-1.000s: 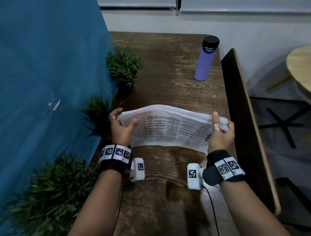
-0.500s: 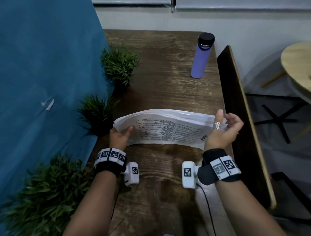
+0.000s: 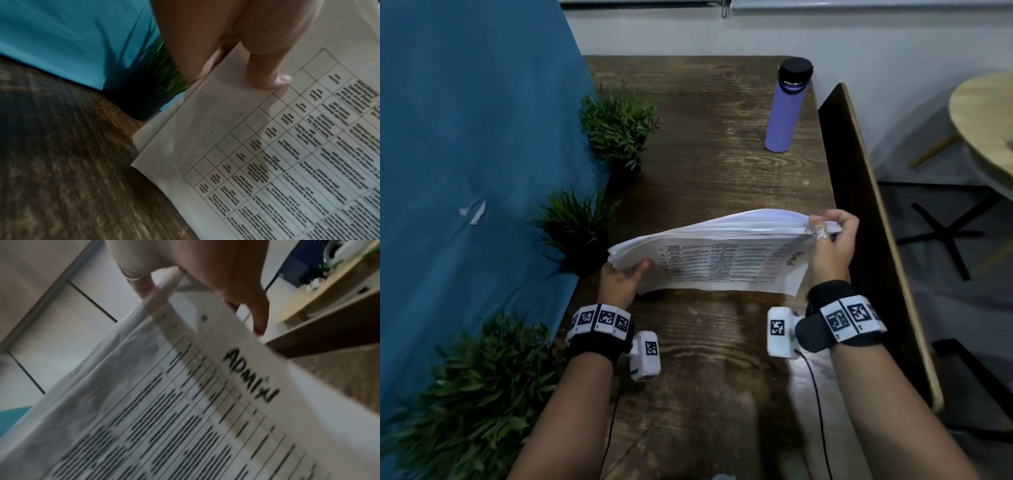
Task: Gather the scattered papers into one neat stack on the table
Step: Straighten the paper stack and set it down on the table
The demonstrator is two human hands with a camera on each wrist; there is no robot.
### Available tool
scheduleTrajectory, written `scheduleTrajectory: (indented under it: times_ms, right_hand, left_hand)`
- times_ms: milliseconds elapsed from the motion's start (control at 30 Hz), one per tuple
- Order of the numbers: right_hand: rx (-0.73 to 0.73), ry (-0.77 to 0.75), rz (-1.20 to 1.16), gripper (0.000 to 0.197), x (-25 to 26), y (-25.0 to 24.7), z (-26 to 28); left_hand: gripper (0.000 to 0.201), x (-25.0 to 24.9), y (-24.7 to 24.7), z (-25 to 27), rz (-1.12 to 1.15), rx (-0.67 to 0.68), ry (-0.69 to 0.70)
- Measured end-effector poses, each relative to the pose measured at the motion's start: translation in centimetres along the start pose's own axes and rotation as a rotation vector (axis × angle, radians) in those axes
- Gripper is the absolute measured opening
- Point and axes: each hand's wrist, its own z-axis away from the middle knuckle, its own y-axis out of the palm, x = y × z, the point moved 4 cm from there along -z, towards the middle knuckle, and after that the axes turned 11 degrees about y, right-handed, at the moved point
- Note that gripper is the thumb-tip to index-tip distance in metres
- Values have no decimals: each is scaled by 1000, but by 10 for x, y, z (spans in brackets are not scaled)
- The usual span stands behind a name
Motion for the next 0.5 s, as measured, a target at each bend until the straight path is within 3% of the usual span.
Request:
scheduleTrajectory:
  times_ms: [100,167,300,400,500]
  right_hand:
    - [182,34,42,13,6,-6,-10]
    - [297,2,57,21,9,-9,-12]
    - [511,-46,112,90,-1,-12,-13]
    - [581,10,132,119,-23,-14,-12]
    - [614,106,140,133,-37,-13,-13]
  left_hand:
    - [45,-6,0,1,-7,26,43]
    - [39,-12,-1,4,1,34,75]
    - [44,-7,-7,-2,-8,21,92]
    - [41,-10,-7,-2,-4,23,103]
    - [38,-16,-6,-1,26,31,117]
